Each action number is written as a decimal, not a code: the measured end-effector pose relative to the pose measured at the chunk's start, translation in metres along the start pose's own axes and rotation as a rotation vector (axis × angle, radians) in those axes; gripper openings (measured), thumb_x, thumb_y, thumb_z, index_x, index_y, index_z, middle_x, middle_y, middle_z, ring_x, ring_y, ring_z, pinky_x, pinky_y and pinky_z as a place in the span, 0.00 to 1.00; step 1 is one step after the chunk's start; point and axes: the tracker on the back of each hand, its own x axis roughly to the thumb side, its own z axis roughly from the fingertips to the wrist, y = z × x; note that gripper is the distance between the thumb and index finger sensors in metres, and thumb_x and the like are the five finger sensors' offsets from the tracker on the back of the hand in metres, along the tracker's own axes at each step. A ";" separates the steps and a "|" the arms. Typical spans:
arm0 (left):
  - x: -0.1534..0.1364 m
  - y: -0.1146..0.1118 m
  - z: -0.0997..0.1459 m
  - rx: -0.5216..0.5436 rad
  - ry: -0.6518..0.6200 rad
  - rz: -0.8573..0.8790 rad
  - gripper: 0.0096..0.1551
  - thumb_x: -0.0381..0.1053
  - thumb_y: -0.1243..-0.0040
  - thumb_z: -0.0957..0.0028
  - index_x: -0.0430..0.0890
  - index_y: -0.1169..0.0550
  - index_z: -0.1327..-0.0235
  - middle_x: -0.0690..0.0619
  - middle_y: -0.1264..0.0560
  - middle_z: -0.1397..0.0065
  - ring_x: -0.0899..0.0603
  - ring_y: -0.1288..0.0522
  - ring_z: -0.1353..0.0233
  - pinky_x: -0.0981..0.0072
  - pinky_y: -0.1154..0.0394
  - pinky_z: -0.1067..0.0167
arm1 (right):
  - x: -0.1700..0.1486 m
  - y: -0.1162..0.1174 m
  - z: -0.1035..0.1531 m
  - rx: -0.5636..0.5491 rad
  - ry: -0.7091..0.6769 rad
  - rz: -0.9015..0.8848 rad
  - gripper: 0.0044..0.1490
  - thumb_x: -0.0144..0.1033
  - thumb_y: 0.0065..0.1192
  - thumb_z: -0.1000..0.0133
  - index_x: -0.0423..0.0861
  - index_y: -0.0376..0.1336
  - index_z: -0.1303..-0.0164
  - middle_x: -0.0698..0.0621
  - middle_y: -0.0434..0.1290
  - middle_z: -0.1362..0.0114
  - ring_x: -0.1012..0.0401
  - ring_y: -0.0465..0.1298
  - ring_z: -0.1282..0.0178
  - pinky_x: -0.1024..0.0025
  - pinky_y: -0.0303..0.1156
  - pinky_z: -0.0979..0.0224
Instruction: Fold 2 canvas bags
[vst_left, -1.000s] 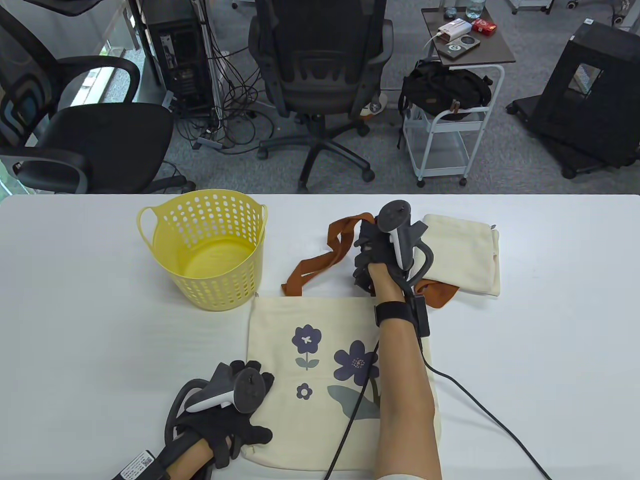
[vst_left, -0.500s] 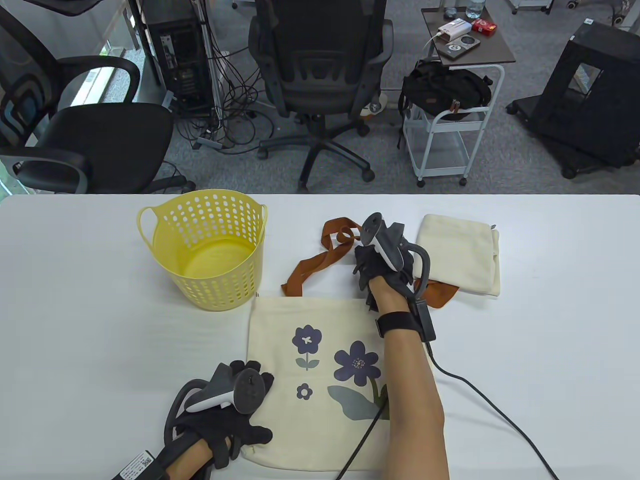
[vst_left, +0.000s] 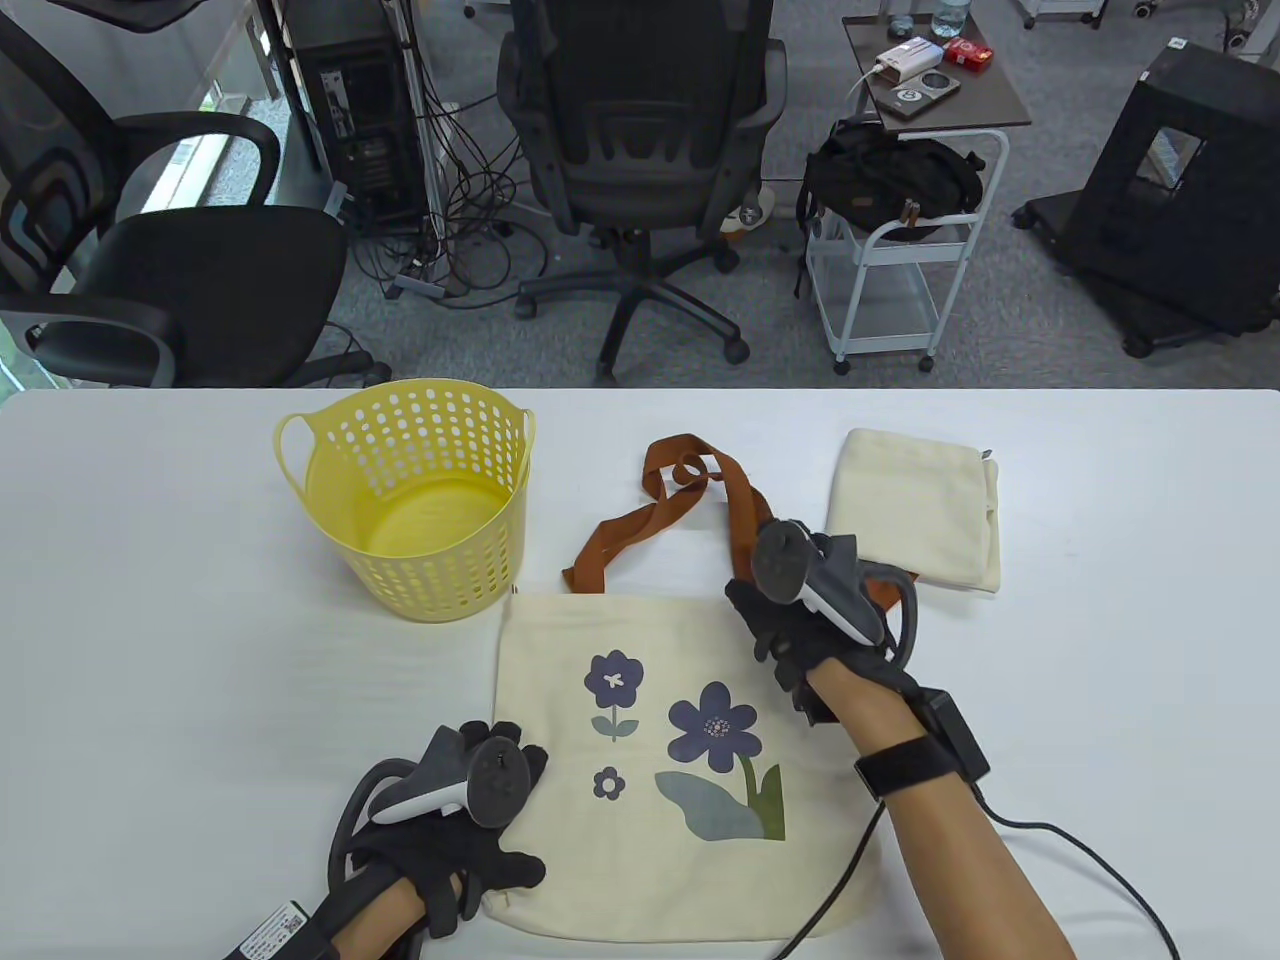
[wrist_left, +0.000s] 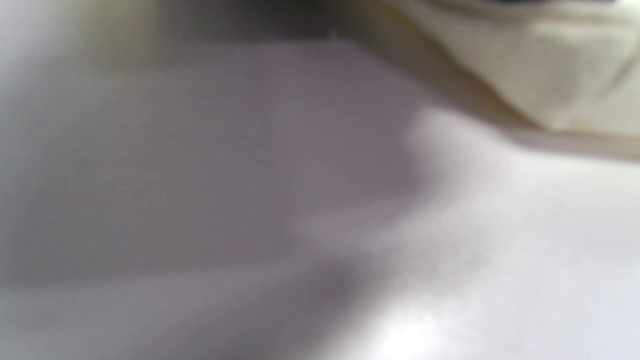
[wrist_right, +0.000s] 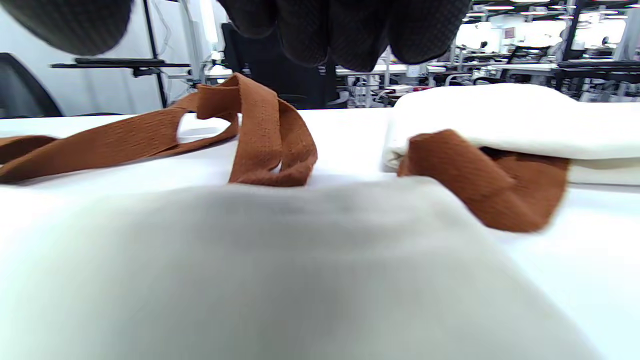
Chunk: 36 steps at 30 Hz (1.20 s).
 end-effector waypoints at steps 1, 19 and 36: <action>0.000 0.000 0.000 0.000 -0.001 0.000 0.62 0.69 0.40 0.61 0.57 0.63 0.27 0.52 0.74 0.21 0.35 0.75 0.19 0.35 0.69 0.25 | -0.002 -0.003 0.015 0.004 -0.020 0.005 0.49 0.61 0.60 0.49 0.51 0.51 0.22 0.45 0.58 0.16 0.43 0.62 0.18 0.42 0.62 0.22; 0.000 -0.001 0.000 -0.012 -0.004 0.002 0.62 0.69 0.42 0.61 0.58 0.64 0.27 0.53 0.76 0.22 0.35 0.77 0.20 0.35 0.70 0.25 | -0.069 0.043 0.172 0.392 -0.478 -0.051 0.45 0.61 0.62 0.51 0.53 0.57 0.24 0.47 0.55 0.15 0.48 0.56 0.16 0.47 0.56 0.19; 0.002 0.004 0.018 -0.100 -0.157 -0.009 0.66 0.64 0.29 0.68 0.55 0.56 0.25 0.51 0.69 0.20 0.33 0.74 0.20 0.31 0.65 0.24 | -0.069 0.056 0.183 0.413 -0.524 0.036 0.56 0.61 0.70 0.56 0.55 0.47 0.21 0.47 0.42 0.14 0.47 0.45 0.14 0.46 0.51 0.17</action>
